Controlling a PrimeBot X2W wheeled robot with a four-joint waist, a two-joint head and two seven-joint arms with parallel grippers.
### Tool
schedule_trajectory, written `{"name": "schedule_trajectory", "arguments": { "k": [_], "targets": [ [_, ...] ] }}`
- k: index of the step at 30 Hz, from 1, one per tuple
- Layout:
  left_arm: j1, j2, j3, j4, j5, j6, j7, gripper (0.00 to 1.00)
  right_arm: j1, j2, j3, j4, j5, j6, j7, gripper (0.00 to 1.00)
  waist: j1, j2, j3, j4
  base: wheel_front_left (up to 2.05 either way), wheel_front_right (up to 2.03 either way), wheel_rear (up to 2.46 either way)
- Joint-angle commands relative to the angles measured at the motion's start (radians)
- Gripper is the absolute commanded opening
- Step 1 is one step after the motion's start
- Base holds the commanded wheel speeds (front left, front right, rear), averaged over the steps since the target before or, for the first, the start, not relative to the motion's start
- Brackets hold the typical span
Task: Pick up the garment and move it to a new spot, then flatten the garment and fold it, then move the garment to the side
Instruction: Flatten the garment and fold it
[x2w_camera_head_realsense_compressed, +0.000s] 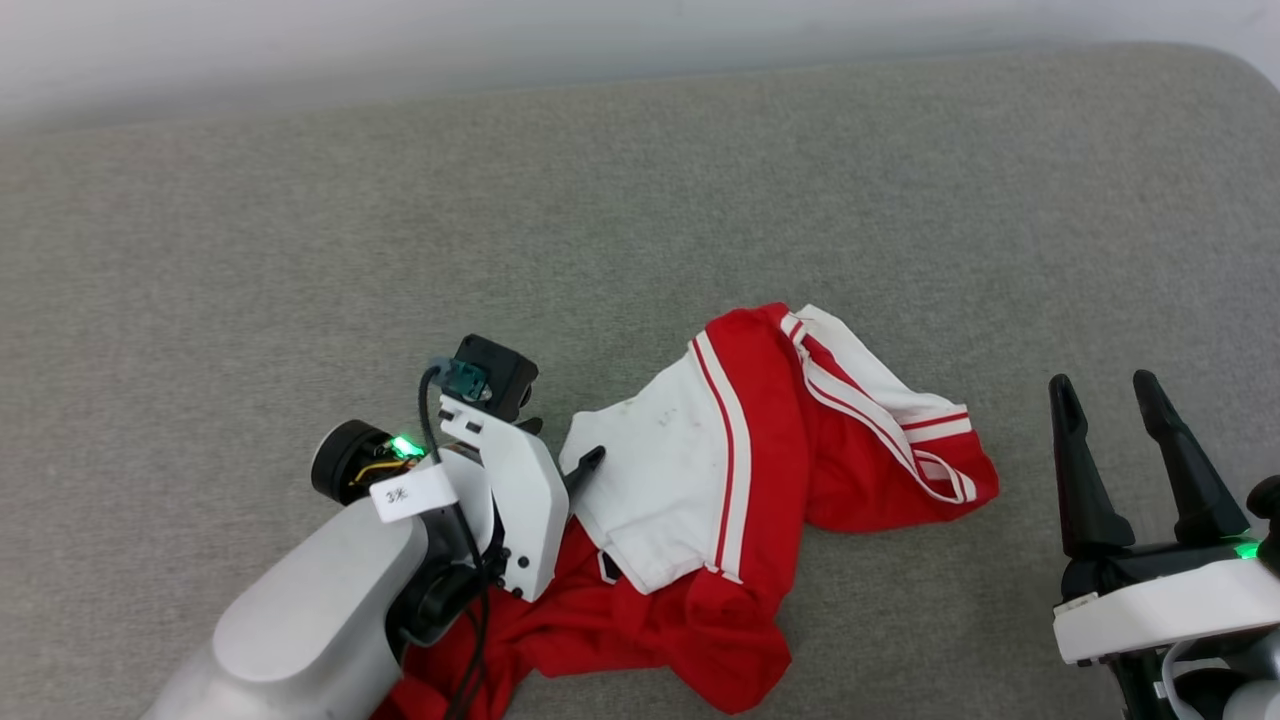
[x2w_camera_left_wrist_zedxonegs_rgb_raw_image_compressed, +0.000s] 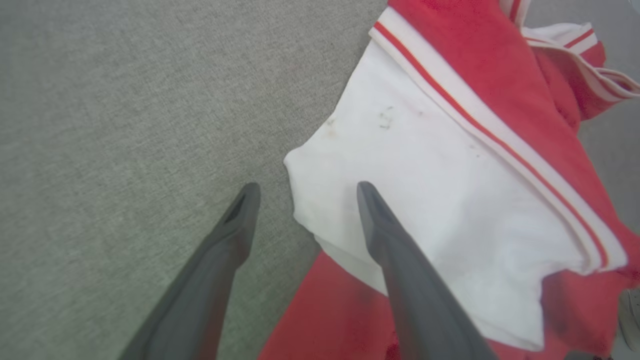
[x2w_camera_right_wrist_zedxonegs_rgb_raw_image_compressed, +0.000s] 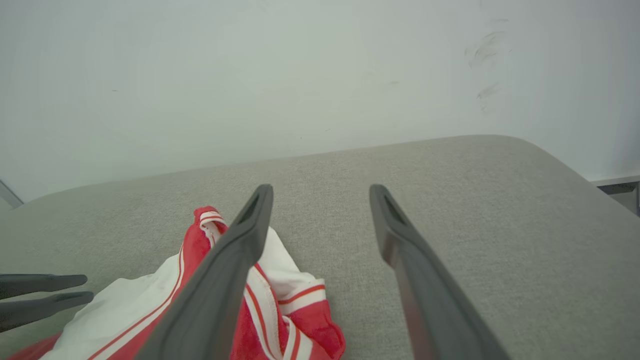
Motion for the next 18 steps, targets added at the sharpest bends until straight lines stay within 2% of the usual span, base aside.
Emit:
{"name": "schedule_trajectory", "arguments": {
  "k": [1, 6, 7, 8, 9, 10, 14, 18],
  "targets": [
    [-0.035, 0.002, -0.016, 0.035, 0.014, -0.019, 0.028, 1.00, -0.014, 0.002, 0.005, 0.010, 0.009, -0.001, -0.012, 1.00, -0.0001, 0.0000, 0.028, -0.024, 0.00, 0.00, 0.00],
    [-0.078, 0.019, -0.099, 0.122, 0.040, -0.079, 0.154, 1.00, -0.018, 0.002, 0.008, 0.036, 0.019, -0.001, -0.030, 1.00, -0.0001, 0.0000, 0.041, -0.043, 0.00, 0.00, 0.00],
    [-0.075, 0.021, -0.117, 0.133, 0.045, -0.092, 0.172, 0.86, -0.018, 0.002, 0.008, 0.040, 0.020, -0.001, -0.033, 1.00, -0.0001, 0.0000, 0.041, -0.045, 0.00, 0.00, 0.00],
    [-0.077, 0.026, -0.132, 0.141, 0.053, -0.102, 0.186, 0.42, -0.018, 0.002, 0.007, 0.044, 0.022, -0.001, -0.035, 1.00, -0.0001, 0.0000, 0.042, -0.047, 0.00, 0.00, 0.00],
    [-0.076, 0.027, -0.138, 0.146, 0.057, -0.108, 0.186, 0.06, -0.019, 0.002, 0.006, 0.048, 0.024, -0.001, -0.037, 1.00, -0.0001, 0.0000, 0.042, -0.048, 0.00, 0.00, 0.00],
    [-0.075, 0.028, -0.149, 0.152, 0.062, -0.116, 0.193, 0.00, -0.019, 0.002, 0.005, 0.050, 0.024, -0.001, -0.038, 1.00, -0.0001, 0.0000, 0.043, -0.048, 0.00, 0.00, 0.00],
    [-0.105, 0.033, -0.149, 0.141, 0.102, -0.119, 0.125, 0.00, -0.023, 0.002, -0.003, 0.057, 0.027, -0.001, -0.042, 1.00, -0.0001, 0.0000, 0.041, -0.039, 0.00, 0.00, 0.00],
    [-0.118, 0.047, -0.109, 0.122, 0.122, -0.086, 0.038, 0.00, -0.020, 0.002, -0.019, 0.066, 0.028, -0.001, -0.038, 1.00, -0.0001, 0.0000, 0.026, -0.019, 0.00, 0.00, 0.00]
  ]
}}
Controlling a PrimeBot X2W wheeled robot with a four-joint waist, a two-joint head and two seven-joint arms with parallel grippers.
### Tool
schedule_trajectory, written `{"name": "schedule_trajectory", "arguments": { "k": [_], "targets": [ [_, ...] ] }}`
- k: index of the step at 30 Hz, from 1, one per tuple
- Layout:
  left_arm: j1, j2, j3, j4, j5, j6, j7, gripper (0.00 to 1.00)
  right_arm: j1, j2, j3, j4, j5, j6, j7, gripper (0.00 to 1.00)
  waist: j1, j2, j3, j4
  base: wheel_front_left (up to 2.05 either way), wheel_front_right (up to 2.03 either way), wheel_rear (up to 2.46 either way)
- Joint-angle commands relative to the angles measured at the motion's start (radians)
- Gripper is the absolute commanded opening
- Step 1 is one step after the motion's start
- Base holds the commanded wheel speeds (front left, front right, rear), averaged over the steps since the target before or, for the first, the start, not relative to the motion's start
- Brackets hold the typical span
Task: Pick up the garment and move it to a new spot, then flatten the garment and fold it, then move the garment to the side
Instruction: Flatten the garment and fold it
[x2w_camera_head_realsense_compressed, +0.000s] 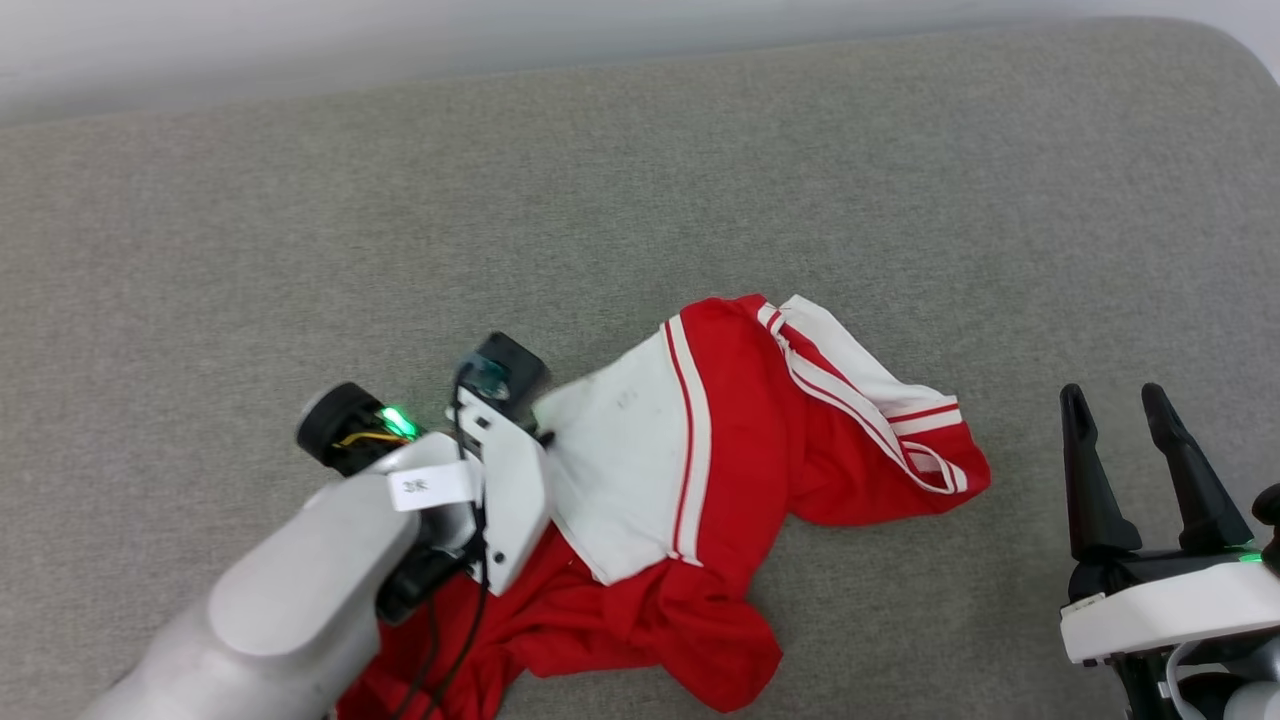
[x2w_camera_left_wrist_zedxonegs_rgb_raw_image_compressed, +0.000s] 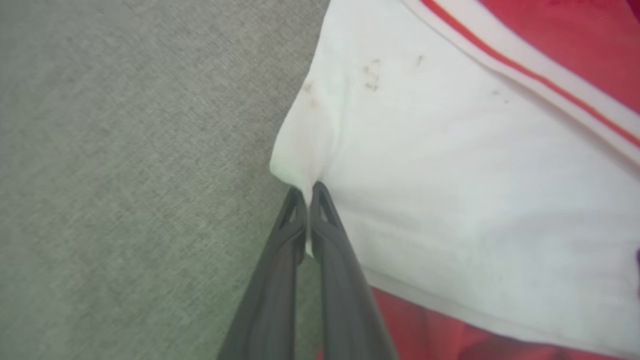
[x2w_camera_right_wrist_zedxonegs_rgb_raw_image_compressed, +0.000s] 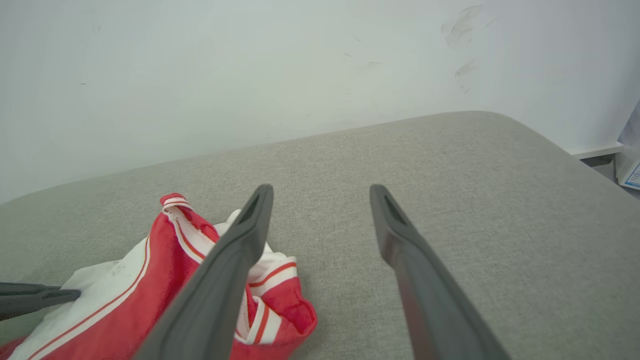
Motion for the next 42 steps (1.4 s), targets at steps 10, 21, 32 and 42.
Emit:
{"name": "schedule_trajectory", "arguments": {
  "k": [10, 21, 32, 42],
  "targets": [
    [0.089, 0.155, 0.152, -0.108, -0.034, 0.153, -0.116, 0.00, 0.003, 0.002, -0.022, -0.001, -0.002, -0.001, 0.018, 1.00, -0.0001, 0.0000, -0.031, 0.056, 0.00, 0.00, 0.00],
    [0.364, 0.203, 0.282, -0.093, -0.221, 0.262, -0.194, 0.00, 0.005, 0.002, -0.031, 0.011, 0.003, -0.001, 0.029, 1.00, -0.0001, 0.0000, -0.040, 0.051, 0.00, 0.00, 0.00],
    [0.432, 0.129, 0.337, -0.080, -0.236, 0.272, -0.395, 1.00, 0.029, 0.002, -0.061, 0.018, -0.006, -0.001, 0.037, 1.00, -0.0001, 0.0000, -0.087, 0.044, 0.00, 0.00, 0.00],
    [0.454, 0.097, 0.366, -0.175, -0.141, 0.352, -0.617, 1.00, 0.042, 0.002, -0.068, 0.000, -0.007, -0.001, 0.055, 1.00, -0.0001, 0.0000, -0.118, 0.050, 0.00, 0.00, 0.00]
  ]
}}
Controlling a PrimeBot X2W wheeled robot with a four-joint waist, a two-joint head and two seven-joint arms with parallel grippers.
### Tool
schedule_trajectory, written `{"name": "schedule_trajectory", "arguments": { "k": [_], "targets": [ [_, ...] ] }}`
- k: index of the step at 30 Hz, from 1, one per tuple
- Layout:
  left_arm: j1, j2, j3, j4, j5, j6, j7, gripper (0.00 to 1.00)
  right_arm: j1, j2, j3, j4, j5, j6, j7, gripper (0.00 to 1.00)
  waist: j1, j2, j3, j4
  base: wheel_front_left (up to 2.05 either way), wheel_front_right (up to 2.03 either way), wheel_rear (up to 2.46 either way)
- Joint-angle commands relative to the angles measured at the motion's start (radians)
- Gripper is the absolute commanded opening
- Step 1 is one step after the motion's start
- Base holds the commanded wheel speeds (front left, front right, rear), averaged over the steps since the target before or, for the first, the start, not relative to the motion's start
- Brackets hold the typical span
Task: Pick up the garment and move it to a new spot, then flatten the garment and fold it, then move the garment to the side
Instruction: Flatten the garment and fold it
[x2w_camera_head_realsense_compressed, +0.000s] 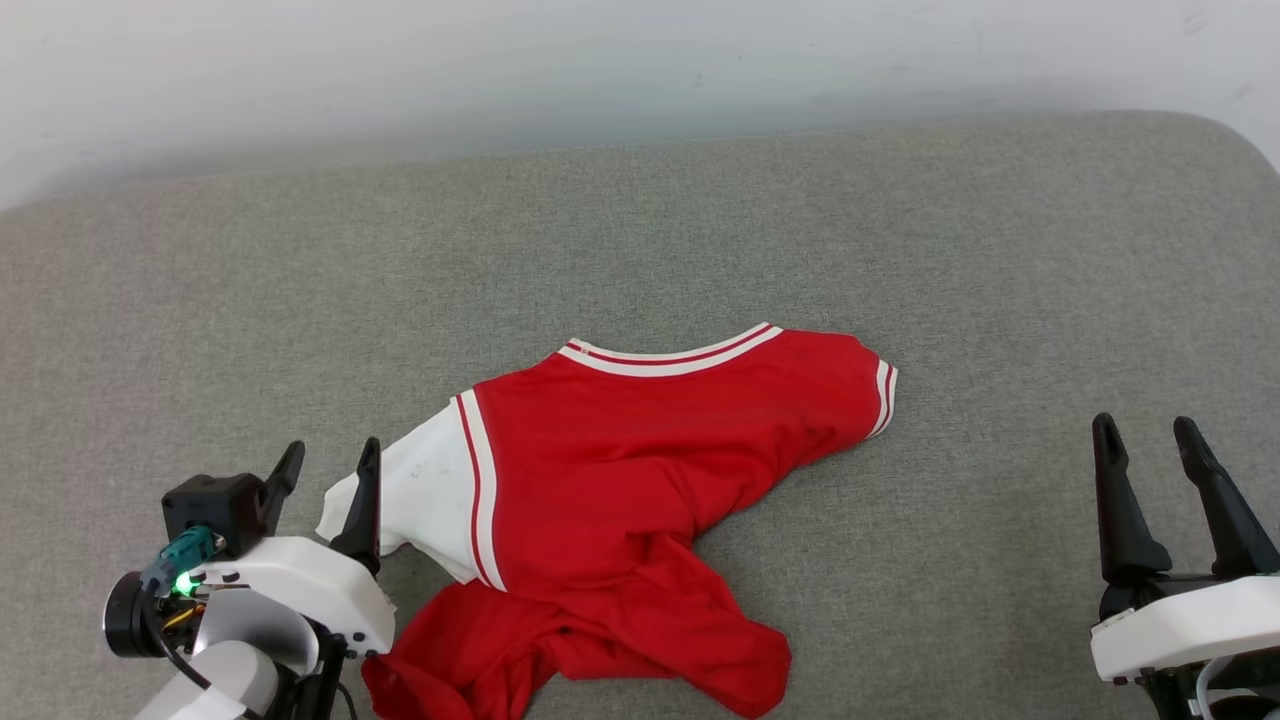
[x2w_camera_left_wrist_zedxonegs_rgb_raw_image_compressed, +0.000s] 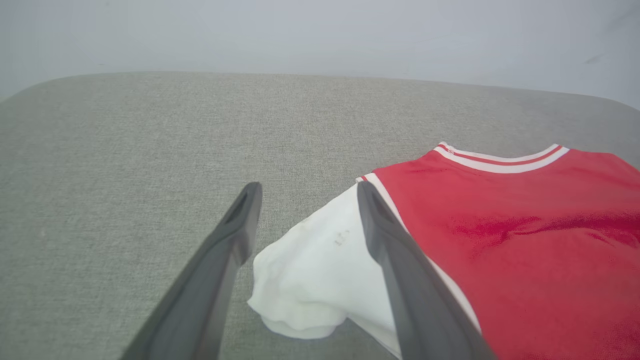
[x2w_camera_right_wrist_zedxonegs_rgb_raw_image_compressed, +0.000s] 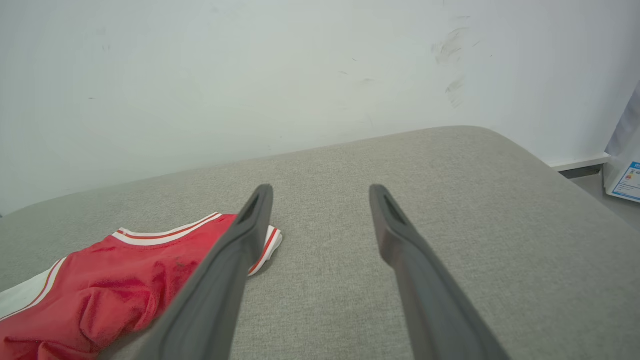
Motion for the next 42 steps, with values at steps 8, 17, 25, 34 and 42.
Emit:
{"name": "schedule_trajectory", "arguments": {
  "k": [8, 17, 25, 34, 42],
  "targets": [
    [0.017, -0.029, 0.043, -0.128, 0.077, 0.062, -0.081, 1.00, 0.000, 0.002, -0.007, 0.036, 0.037, -0.001, 0.049, 1.00, 0.0000, 0.0000, 0.007, 0.008, 0.00, 0.00, 0.00],
    [0.044, -0.081, 0.090, -0.259, 0.170, 0.088, -0.096, 1.00, -0.174, -0.080, 0.011, 0.180, 0.119, -0.001, 0.361, 1.00, 0.0000, 0.0000, 0.079, 0.096, 0.00, 0.00, 0.00],
    [0.006, -0.140, 0.113, -0.259, 0.214, 0.042, -0.096, 1.00, -0.426, -0.229, 0.182, 0.302, 0.175, -0.001, 0.575, 1.00, 0.0000, 0.0000, 0.144, 0.170, 0.00, 0.00, 0.00],
    [-0.053, -0.205, 0.128, -0.231, 0.262, -0.027, -0.096, 1.00, -0.681, -0.322, 0.399, 0.495, 0.200, -0.001, 0.644, 1.00, 0.0000, 0.0000, 0.228, 0.224, 0.00, 0.00, 0.00],
    [-0.058, -0.250, 0.151, -0.196, 0.291, -0.068, -0.096, 1.00, -0.751, -0.340, 0.599, 0.664, 0.272, 0.000, 0.681, 1.00, 0.0000, 0.0000, 0.241, 0.233, 0.00, 0.00, 0.00]
  ]
}}
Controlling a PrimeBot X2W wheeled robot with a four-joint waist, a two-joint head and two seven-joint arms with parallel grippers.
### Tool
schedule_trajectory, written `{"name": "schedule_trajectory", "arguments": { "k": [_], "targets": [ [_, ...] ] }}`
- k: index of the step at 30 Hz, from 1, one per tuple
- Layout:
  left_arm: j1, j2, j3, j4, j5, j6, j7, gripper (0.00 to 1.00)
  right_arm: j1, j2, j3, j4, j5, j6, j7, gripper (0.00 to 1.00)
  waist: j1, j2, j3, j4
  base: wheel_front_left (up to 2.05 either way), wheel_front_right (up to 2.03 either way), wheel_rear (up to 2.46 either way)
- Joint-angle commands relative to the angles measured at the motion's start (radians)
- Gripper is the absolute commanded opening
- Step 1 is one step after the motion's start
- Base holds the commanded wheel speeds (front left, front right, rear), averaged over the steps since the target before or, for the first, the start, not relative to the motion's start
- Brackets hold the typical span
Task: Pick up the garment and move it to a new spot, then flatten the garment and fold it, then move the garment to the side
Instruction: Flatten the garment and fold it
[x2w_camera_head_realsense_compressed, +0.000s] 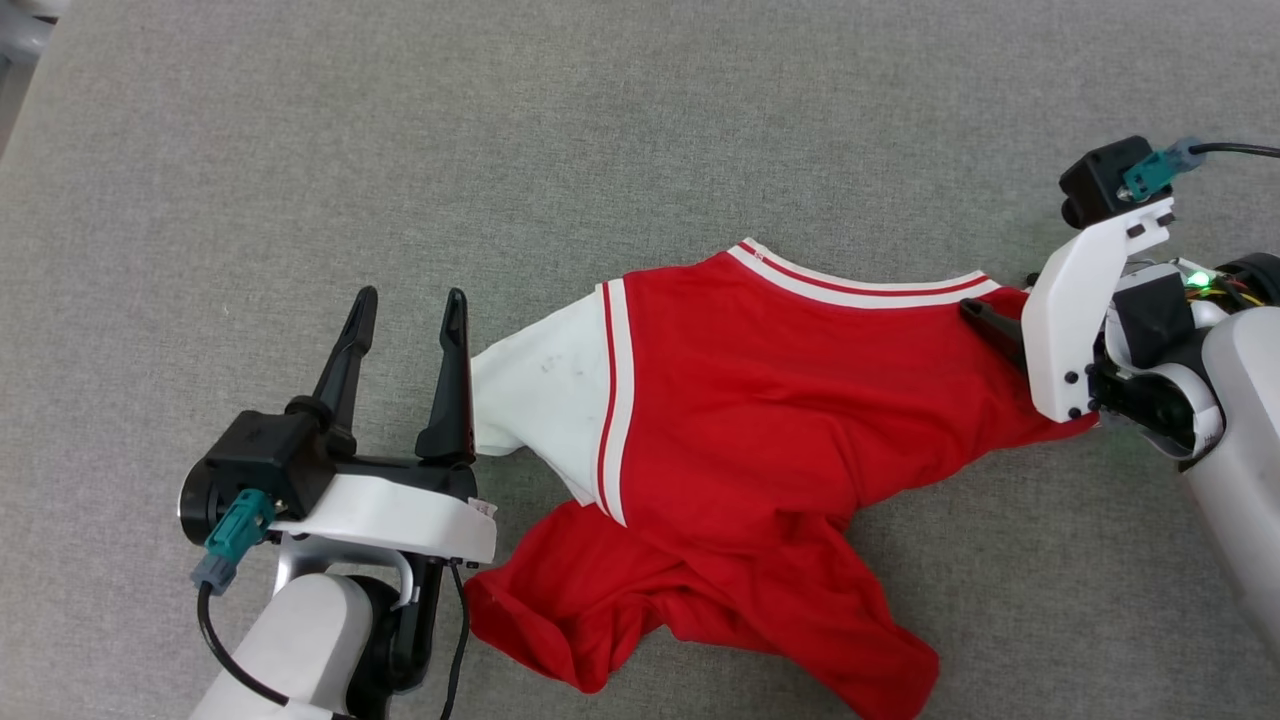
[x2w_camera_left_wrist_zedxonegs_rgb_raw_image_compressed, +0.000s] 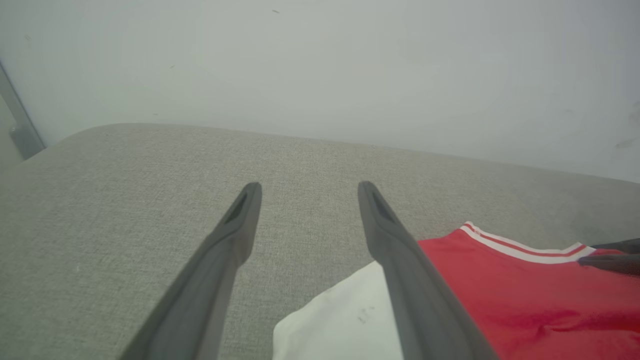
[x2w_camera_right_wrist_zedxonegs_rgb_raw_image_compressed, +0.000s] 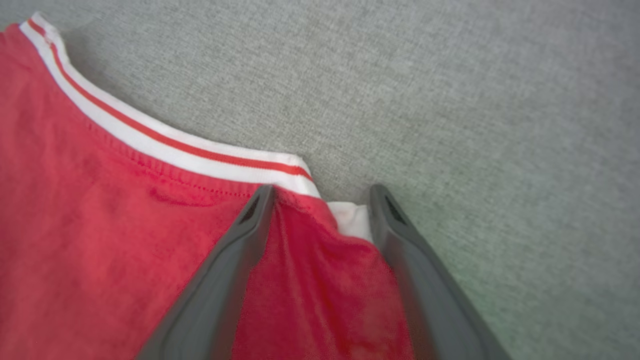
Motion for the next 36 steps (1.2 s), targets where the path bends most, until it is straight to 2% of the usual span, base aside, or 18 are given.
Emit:
{"name": "schedule_trajectory", "arguments": {
  "k": [1, 2, 6, 12, 13, 19, 24, 27, 31, 34, 35, 36],
  "targets": [
    [-0.009, -0.010, 0.009, 0.009, 0.012, -0.012, -0.007, 1.00, 0.016, 0.006, 0.051, 0.041, 0.027, 0.000, 0.007, 0.39, -0.0001, 0.0000, -0.003, 0.000, 0.00, 0.00, 0.00],
    [-0.007, -0.013, 0.012, 0.014, 0.014, -0.014, -0.007, 1.00, 0.014, 0.007, 0.066, 0.047, 0.043, 0.000, 0.000, 0.00, -0.0001, 0.0000, -0.005, -0.001, 0.00, 0.00, 0.00],
    [0.010, -0.020, 0.030, 0.027, 0.022, -0.024, -0.007, 1.00, -0.030, -0.016, 0.095, 0.037, 0.074, 0.000, -0.071, 0.00, -0.0001, 0.0000, -0.024, -0.014, 0.00, 0.00, 0.00],
    [0.033, -0.015, 0.045, 0.036, 0.033, -0.030, -0.007, 1.00, -0.071, -0.052, 0.091, -0.065, 0.061, 0.000, -0.233, 0.00, -0.0001, 0.0000, -0.069, -0.044, 0.00, 0.00, 0.00],
    [0.033, -0.015, 0.045, 0.036, 0.033, -0.030, -0.007, 1.00, -0.071, -0.052, 0.091, -0.065, 0.061, 0.000, -0.233, 0.00, -0.0001, 0.0000, -0.069, -0.044, 0.00, 0.00, 0.00],
    [0.069, -0.005, 0.054, 0.032, 0.035, -0.014, -0.006, 1.00, 0.067, -0.076, 0.030, -0.272, -0.047, 0.000, -0.315, 0.00, -0.0001, 0.0000, -0.119, -0.075, 0.00, 0.00, 0.00],
    [0.101, 0.003, 0.058, 0.023, 0.030, -0.003, 0.000, 1.00, 0.312, -0.029, -0.020, -0.473, -0.122, 0.000, -0.284, 0.00, -0.0001, 0.0000, -0.154, -0.099, 0.00, 0.00, 0.00],
    [0.115, 0.007, 0.056, 0.017, 0.028, 0.003, 0.008, 1.00, 0.463, 0.008, -0.038, -0.554, -0.140, 0.000, -0.257, 0.00, -0.0001, 0.0000, -0.167, -0.108, 0.00, 0.00, 0.00],
    [0.124, 0.006, 0.044, 0.015, 0.026, 0.000, 0.016, 1.00, 0.648, 0.082, -0.046, -0.597, -0.151, 0.000, -0.238, 0.00, -0.0001, 0.0000, -0.184, -0.111, 0.00, 0.00, 0.00],
    [0.123, 0.006, 0.037, 0.016, 0.026, 0.001, 0.022, 1.00, 0.738, 0.128, -0.062, -0.585, -0.144, -0.001, -0.243, 0.00, -0.0001, 0.0000, -0.192, -0.113, 0.00, 0.00, 0.00],
    [0.123, 0.007, 0.036, 0.018, 0.025, 0.001, 0.024, 1.00, 0.766, 0.149, -0.066, -0.578, -0.136, 0.000, -0.247, 0.15, -0.0001, 0.0000, -0.196, -0.112, 0.00, 0.00, 0.00],
    [0.124, 0.007, 0.035, 0.019, 0.024, 0.001, 0.025, 1.00, 0.785, 0.164, -0.073, -0.575, -0.140, 0.000, -0.260, 0.40, -0.0001, 0.0000, -0.200, -0.112, 0.00, 0.00, 0.00]
  ]
}}
